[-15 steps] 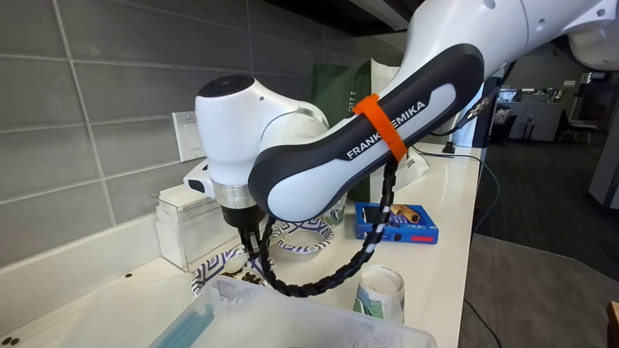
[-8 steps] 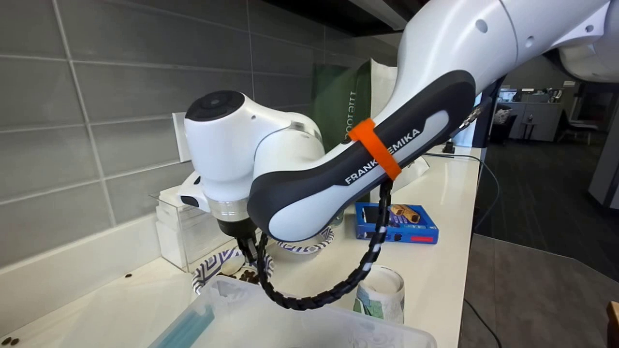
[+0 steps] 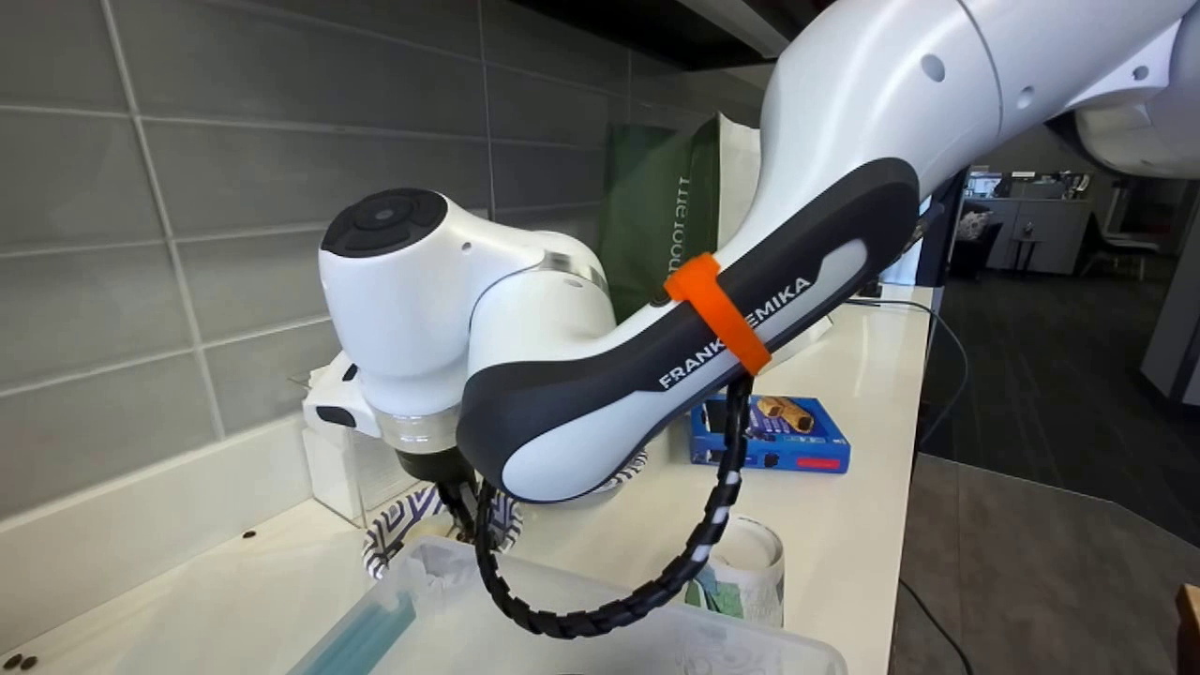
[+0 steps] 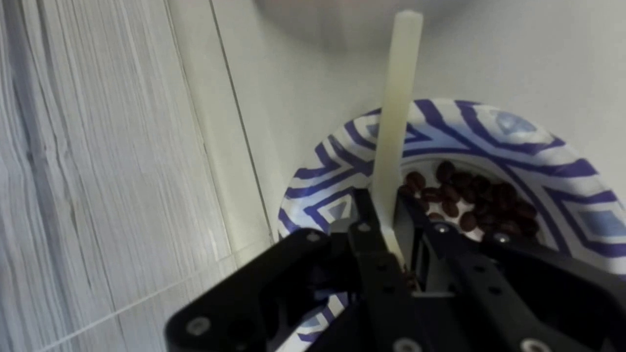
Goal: Transfer a spoonful of contents from the left bowl to the right bowl
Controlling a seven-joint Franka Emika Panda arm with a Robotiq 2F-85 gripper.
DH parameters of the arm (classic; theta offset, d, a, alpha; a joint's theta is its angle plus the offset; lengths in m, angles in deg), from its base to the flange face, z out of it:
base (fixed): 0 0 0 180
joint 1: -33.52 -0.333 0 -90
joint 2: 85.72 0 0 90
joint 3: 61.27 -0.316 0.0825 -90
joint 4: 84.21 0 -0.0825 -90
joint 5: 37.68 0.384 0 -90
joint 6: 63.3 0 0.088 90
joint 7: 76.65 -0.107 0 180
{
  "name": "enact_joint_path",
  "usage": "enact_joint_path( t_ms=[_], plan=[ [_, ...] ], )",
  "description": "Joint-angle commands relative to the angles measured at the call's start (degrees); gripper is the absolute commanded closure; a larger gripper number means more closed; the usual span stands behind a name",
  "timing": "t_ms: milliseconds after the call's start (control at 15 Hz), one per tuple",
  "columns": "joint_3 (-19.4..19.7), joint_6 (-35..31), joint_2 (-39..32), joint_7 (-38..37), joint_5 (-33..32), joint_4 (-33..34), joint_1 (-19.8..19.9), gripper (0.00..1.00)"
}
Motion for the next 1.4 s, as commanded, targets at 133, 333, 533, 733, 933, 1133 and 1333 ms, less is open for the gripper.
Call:
enact_joint_path(
  t_ms=[133,333,533,733,933,1133,1333],
  plan=[
    [-1.36,1.71,-1.77,2.08,0.35,2.18,0.04,0.96],
    [-2.6,2.34,-1.49,3.17,2.19,1.93,0.64,0.96],
    [-4.47,3.25,-0.95,5.21,5.19,1.6,1.57,0.96],
    [-5.19,4.5,-0.67,7.06,8.3,1.86,1.85,0.96],
    [-5.09,6.42,-0.35,8.54,11.03,1.98,1.86,0.96],
    [-5.95,8.29,-0.14,10.28,14.76,2.51,2.72,0.96],
    [-7.06,9.69,0.44,11.61,18.72,2.74,4.05,0.96]
  ],
)
